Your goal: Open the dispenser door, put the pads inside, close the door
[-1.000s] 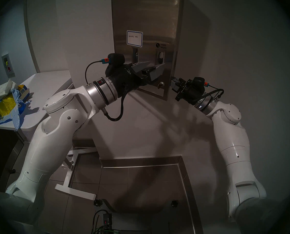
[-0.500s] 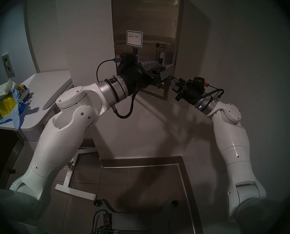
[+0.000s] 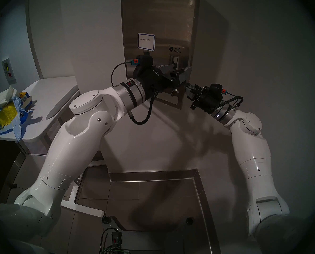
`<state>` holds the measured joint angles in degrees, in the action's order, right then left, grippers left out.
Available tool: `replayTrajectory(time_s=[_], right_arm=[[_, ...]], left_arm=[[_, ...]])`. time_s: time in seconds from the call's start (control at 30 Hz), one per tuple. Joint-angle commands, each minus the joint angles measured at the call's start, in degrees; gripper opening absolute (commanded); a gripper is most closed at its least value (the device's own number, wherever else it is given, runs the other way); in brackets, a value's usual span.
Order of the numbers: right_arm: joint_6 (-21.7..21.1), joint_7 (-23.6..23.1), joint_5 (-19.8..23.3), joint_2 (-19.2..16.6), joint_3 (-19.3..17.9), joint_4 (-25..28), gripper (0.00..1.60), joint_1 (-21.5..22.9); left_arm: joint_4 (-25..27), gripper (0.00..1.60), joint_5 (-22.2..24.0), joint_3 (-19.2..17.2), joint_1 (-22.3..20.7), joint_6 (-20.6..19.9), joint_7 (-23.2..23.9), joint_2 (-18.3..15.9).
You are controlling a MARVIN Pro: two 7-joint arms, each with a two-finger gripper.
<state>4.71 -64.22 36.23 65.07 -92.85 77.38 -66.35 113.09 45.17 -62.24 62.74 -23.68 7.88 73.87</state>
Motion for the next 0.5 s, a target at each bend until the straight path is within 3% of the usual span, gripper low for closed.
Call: replayTrajectory(time_s=[0.0,0.47], right_arm=[[0.00,-0.12,0.54,0.01,-0.40,1.52,0.00,1.44],[-0.01,-0.11,0.55,0.00,-0.39,1.54,0.00,1.43]], left_arm=[[0.11,1.60,0.05,0.01,-2.84,1.32,0.46,2.32],[-1.09,1.60,-0.59,0.37,-3.31,1.50,1.00,3.91]])
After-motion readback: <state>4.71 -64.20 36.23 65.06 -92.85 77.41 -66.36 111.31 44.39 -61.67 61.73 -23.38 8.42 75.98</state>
